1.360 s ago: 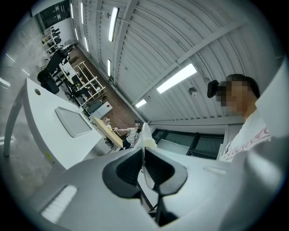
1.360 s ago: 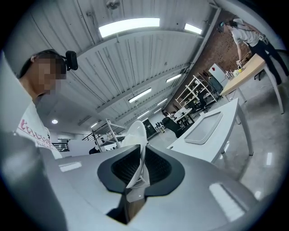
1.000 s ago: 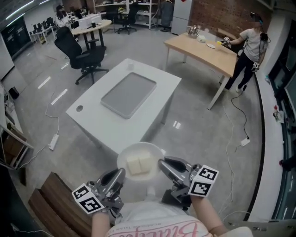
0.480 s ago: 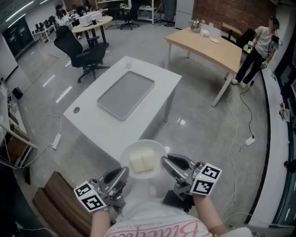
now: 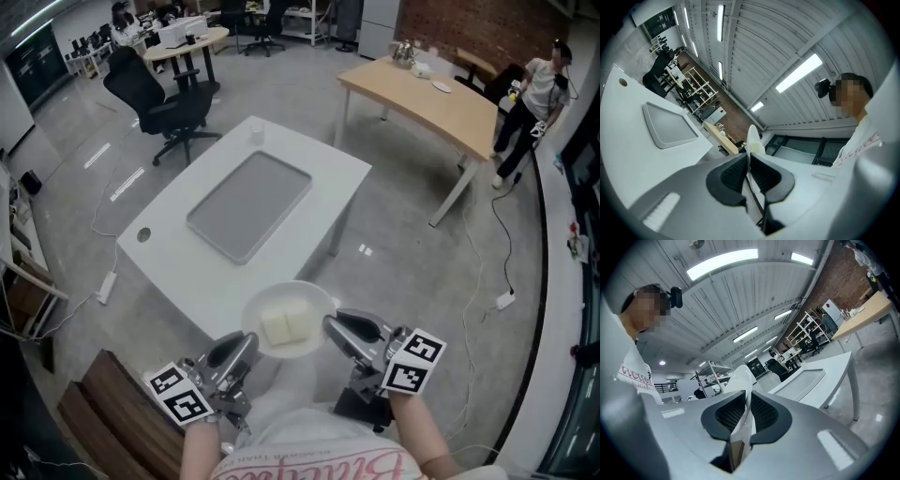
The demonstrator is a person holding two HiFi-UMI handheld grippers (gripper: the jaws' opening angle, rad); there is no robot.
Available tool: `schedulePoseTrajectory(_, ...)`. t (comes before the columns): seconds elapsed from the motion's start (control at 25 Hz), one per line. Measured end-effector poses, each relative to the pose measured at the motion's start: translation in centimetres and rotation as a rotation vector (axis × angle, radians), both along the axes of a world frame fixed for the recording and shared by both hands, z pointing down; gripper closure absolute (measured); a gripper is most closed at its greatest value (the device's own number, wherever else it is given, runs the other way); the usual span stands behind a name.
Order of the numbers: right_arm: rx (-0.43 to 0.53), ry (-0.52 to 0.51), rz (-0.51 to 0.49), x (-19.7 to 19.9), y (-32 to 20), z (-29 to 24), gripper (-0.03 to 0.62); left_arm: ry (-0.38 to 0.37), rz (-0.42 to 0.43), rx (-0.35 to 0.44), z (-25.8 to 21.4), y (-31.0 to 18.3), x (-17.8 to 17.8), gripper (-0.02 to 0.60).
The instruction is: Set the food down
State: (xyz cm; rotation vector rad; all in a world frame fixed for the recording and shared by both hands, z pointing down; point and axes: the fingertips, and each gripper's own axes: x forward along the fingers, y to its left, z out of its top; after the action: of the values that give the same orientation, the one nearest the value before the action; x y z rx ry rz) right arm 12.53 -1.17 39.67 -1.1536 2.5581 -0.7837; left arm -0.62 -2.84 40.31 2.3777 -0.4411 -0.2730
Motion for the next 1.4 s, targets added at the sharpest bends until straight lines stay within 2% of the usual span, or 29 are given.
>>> schedulePoseTrajectory(0.16,-0.014,0.033,-0.038,2.0,-4.1,0.1,0.553,0.009,-0.032,-0.013,0.2,-3.1,2.0,0.563)
schedulePoseTrajectory(0.36,-0.024,0.054,-0.091,3.5,-9.7,0.0,0.55,0.027,-0.115,-0.032,0.3,-7.9,3.4,0.563)
schedulePoseTrajectory(0.6,-0.046,0.051,-0.192,3.6,-16.1,0.5,0.554,0.016,-0.229,-0.036,0.8,-13.6,3.5,0.561)
schedulePoseTrajectory(0.72,-0.071,0.031,-0.218,3.2,-18.9,1.2,0.553,0.02,-0.288,-0.062,1.2,-15.9,3.1,0.561)
schedulePoseTrajectory(0.92,-0.119,0.019,-0.274,2.9,-22.0,2.3,0.554,-0.002,-0.341,-0.108,2.2,-18.4,2.9,0.56)
schedulePoseTrajectory(1.12,-0.144,0.057,-0.305,2.5,-25.5,3.5,0.557,-0.03,-0.433,-0.172,4.3,-21.5,2.6,0.552)
schedulePoseTrajectory(1.4,-0.217,0.119,-0.323,1.8,-30.7,6.0,0.556,-0.078,-0.535,-0.326,8.0,-25.9,2.5,0.538)
